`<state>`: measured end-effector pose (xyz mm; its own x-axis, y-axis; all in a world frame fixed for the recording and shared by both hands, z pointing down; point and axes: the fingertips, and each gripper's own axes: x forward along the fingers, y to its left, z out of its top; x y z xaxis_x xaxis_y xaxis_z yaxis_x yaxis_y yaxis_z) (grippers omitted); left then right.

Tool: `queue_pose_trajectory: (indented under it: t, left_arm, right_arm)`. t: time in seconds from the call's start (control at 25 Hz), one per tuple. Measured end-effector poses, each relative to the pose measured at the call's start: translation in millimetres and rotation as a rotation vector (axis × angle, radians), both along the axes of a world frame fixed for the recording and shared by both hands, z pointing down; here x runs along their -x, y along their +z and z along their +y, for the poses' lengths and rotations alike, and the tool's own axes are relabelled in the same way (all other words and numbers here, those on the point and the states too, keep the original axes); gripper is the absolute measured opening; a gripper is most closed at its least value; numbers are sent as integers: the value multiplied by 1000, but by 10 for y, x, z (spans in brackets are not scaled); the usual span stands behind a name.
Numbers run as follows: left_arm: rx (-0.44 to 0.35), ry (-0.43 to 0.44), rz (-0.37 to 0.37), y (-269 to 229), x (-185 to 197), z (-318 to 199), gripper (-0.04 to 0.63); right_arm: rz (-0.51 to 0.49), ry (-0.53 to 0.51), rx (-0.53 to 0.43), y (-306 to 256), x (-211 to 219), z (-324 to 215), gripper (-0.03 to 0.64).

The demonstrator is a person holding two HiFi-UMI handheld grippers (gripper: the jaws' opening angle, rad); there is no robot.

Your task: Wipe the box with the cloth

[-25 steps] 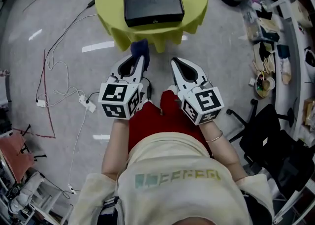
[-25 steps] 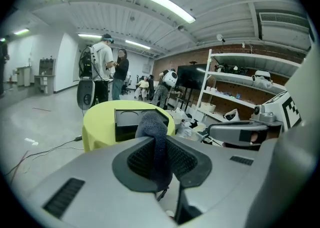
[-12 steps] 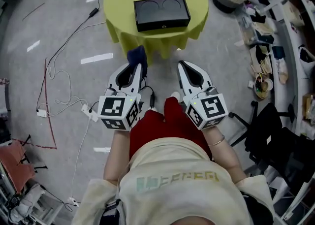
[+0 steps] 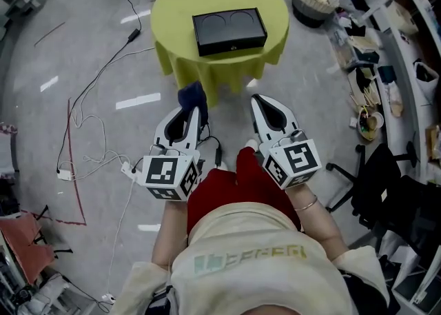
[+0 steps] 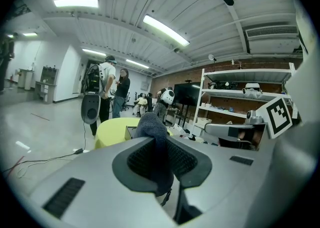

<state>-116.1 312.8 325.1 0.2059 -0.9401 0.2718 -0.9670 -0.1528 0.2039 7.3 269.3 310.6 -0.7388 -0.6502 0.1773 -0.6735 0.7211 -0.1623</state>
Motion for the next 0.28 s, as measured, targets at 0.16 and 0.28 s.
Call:
queue_pose_trajectory:
  t: [0.16, 0.28]
  left_arm:
    - [-19, 3, -1, -44, 11, 98, 63]
    - [-27, 6, -3, -63, 26, 162, 63]
  right_arm:
    - [-4, 19, -7, -35, -19, 72, 37]
    - [-8, 24, -10, -43, -13, 132, 37]
